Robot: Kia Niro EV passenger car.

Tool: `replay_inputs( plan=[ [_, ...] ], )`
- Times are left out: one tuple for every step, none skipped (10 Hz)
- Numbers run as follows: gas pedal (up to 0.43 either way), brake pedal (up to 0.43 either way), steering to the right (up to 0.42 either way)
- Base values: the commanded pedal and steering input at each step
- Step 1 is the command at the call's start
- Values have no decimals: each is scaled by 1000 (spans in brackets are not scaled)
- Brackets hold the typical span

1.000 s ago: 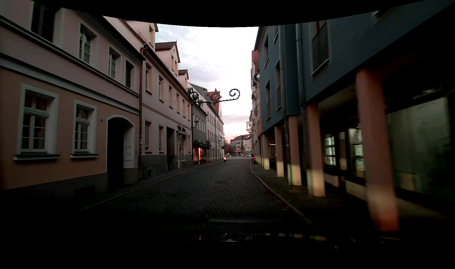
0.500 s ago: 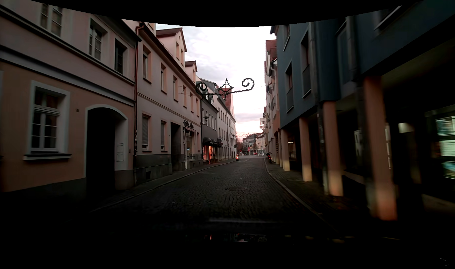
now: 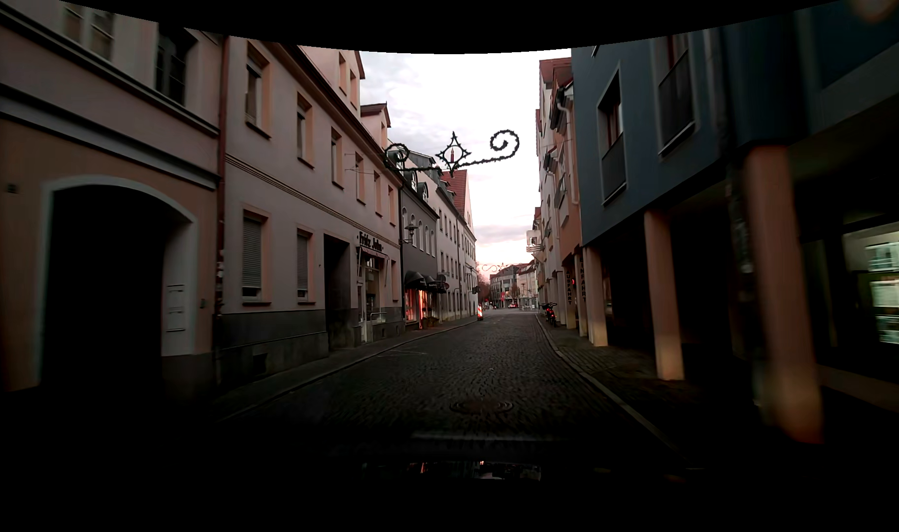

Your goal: Follow the waypoints while adhering to traffic rules and regulations

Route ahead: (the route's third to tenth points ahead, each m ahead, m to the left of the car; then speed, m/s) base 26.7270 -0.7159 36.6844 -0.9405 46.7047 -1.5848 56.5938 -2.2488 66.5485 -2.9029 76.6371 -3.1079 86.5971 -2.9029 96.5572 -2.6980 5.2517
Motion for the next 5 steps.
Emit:
replay_inputs(
  plan=[
    [79, 0, 15],
    [79, 0, 20],
    [87, 0, 22],
    [87, 0, 27],
    [87, 0, 23]
  ],
)
